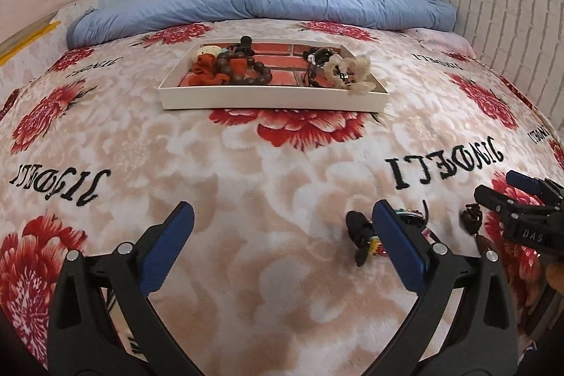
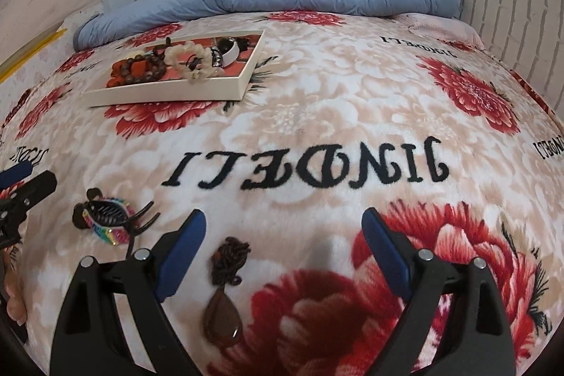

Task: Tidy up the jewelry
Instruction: 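Move left tool to the rainbow claw clip while right tool nears the brown pendant, then grasp the brown pendant with right tool while left tool approaches the rainbow claw clip, then close left tool on the rainbow claw clip and lift it, then carry the claw clip and pendant with both tools over the tray and lower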

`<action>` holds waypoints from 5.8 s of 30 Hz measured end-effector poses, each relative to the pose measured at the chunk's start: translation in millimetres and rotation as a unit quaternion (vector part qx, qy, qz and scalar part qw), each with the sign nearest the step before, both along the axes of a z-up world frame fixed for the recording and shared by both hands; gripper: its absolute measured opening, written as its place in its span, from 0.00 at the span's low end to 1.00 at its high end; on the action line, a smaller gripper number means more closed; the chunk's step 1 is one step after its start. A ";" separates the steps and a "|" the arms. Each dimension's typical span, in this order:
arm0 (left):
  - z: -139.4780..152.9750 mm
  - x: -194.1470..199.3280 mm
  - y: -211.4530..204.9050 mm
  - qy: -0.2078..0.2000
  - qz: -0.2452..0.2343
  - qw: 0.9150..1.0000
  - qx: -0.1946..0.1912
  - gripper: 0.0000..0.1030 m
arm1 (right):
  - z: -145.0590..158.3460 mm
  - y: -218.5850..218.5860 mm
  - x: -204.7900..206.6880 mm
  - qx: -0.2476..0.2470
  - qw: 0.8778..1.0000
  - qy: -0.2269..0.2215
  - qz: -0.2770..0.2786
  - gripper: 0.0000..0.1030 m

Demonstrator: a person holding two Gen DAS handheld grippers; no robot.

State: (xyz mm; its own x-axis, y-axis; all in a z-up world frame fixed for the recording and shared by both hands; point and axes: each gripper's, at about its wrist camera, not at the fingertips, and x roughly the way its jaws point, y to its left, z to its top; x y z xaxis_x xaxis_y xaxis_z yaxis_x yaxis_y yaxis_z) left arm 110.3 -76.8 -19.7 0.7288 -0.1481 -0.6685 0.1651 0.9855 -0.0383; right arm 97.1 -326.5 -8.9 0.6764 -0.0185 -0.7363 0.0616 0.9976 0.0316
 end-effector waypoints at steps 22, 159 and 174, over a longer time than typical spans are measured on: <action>-16.7 8.1 -32.1 0.045 -0.040 0.998 -0.006 0.95 | -25.6 10.4 -2.6 0.000 0.999 0.042 0.010 0.42; -16.1 93.3 -47.0 0.085 -0.056 0.993 -0.059 0.72 | 9.7 -11.9 60.9 0.019 0.999 -0.027 0.009 0.21; 26.8 168.0 37.8 0.006 -0.019 0.999 -0.040 0.72 | 49.1 65.2 127.5 0.047 0.993 -0.092 0.066 0.20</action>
State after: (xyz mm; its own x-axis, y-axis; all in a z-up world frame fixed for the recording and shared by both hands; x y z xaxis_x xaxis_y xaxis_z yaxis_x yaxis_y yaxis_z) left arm 278.3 -39.0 7.1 0.7137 -0.2290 -0.6619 0.2011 0.9723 -0.1195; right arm 224.6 -261.3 40.2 0.7913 0.1412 -0.5949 -0.0843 0.9889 0.1227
